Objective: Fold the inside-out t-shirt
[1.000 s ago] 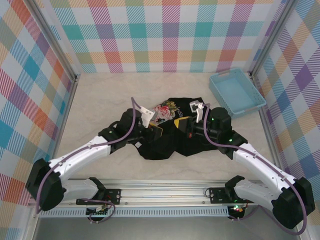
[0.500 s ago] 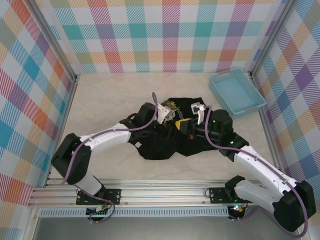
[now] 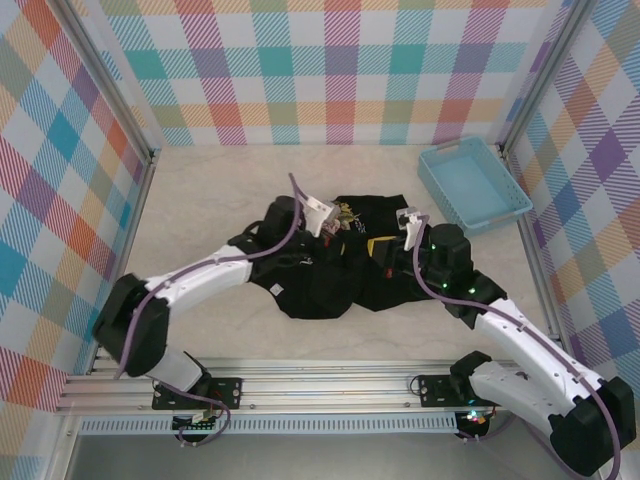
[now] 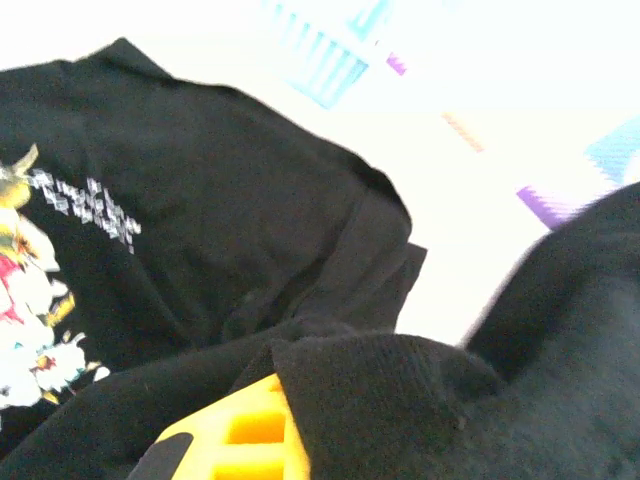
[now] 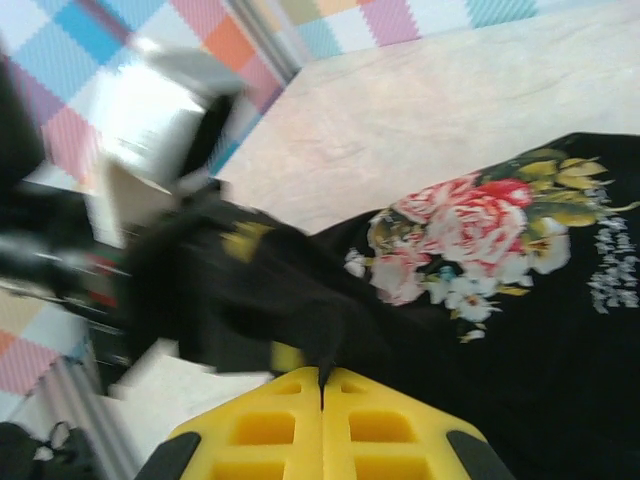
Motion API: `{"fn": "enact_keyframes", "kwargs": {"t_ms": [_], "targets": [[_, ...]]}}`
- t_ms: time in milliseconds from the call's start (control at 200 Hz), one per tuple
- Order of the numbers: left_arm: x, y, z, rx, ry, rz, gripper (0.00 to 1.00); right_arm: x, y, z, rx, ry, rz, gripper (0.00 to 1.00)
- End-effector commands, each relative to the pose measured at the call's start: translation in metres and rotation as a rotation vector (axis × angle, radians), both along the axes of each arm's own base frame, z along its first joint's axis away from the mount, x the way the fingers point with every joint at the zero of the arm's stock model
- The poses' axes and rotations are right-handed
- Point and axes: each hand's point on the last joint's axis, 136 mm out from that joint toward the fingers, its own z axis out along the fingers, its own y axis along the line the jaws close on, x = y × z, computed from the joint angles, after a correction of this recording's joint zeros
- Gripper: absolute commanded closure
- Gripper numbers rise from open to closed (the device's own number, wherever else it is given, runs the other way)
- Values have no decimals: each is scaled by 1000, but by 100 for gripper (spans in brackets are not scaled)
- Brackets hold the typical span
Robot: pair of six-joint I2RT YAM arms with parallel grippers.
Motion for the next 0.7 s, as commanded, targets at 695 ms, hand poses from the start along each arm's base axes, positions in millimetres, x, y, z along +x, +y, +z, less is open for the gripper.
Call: {"fn": "enact_keyframes", "kwargs": {"t_ms": [695], "targets": [[-41,45,60,-142,78,-50,100,14,19,-10,-214,-7,154,73]]}}
